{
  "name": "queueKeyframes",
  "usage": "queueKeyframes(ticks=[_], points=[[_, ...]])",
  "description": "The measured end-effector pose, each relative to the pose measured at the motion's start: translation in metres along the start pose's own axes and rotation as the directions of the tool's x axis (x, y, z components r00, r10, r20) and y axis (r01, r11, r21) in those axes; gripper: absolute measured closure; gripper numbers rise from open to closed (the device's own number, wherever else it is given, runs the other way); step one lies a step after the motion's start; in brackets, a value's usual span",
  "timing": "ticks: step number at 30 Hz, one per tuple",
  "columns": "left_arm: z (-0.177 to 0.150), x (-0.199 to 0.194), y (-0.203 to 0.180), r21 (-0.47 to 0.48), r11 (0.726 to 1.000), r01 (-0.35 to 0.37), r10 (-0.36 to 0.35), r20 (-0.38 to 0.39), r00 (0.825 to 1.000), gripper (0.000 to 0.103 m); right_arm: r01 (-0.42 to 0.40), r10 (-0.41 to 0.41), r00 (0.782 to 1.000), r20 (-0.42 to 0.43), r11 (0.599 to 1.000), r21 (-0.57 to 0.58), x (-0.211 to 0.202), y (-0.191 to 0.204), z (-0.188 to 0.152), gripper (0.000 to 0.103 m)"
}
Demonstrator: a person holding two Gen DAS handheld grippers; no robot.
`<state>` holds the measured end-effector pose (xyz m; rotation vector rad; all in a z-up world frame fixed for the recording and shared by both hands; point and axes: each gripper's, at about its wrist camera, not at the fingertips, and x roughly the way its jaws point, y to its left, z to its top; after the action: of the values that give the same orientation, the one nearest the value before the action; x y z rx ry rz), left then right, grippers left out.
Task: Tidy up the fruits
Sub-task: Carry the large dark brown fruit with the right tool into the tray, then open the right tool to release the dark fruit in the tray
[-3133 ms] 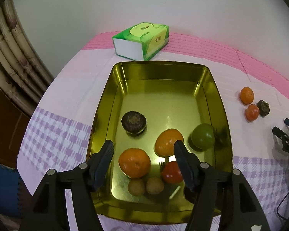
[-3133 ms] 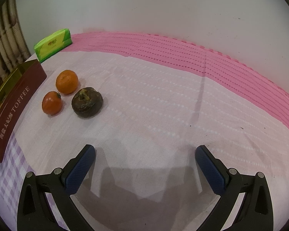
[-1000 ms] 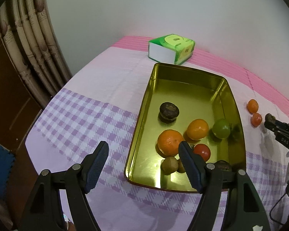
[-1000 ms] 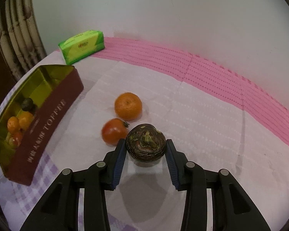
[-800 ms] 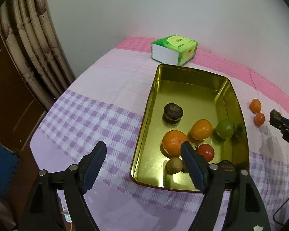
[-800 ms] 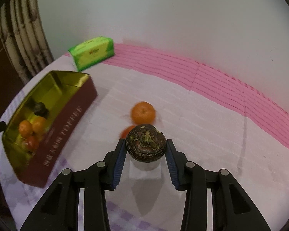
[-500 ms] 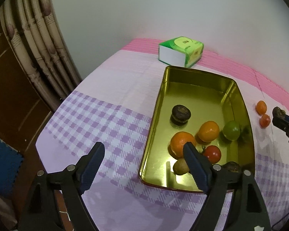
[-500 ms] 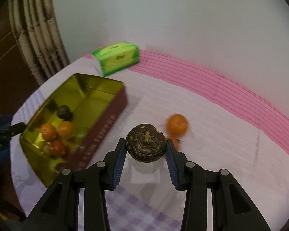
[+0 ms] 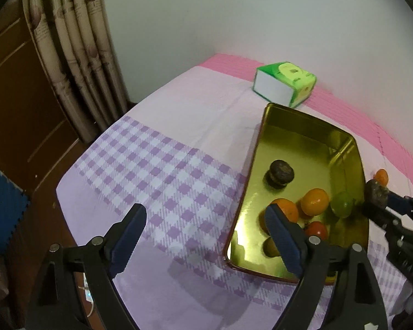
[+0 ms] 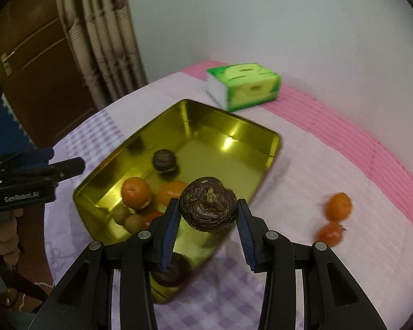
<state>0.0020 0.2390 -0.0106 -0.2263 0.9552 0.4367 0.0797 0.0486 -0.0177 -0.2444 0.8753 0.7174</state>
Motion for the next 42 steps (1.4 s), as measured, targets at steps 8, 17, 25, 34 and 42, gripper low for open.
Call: queueKeyframes(ticks=[8,17,25,34,42], points=[[0.000,0.004,0.005,-0.024,1.000,-0.010,0.009,-0.021,1.000,0.013,-0.019,0.017,0.999,-0.049,0.999,-0.043,0.024,0.023,-0.003,0.061],[-0.001,0.005,0.005,-0.022,1.000,-0.009,0.008,-0.027,1.000,0.011,0.001,-0.004,0.997,-0.076,0.999,-0.045,0.038,0.025,-0.006,0.061],[-0.003,0.006,0.003,-0.016,1.000,-0.008,0.008,-0.033,0.999,0.010,0.002,-0.005,0.997,-0.079,0.999,-0.037,0.040,0.023,-0.009,0.060],[-0.005,0.009,0.000,-0.008,1.000,-0.009,0.009,-0.041,0.999,0.010,-0.015,0.014,1.000,-0.023,1.000,-0.011,0.028,0.018,-0.007,0.043],[-0.006,0.012,0.000,-0.003,1.000,-0.023,0.022,-0.041,0.999,0.010,0.053,-0.063,0.994,0.088,0.992,0.111,-0.012,-0.024,-0.010,0.029]])
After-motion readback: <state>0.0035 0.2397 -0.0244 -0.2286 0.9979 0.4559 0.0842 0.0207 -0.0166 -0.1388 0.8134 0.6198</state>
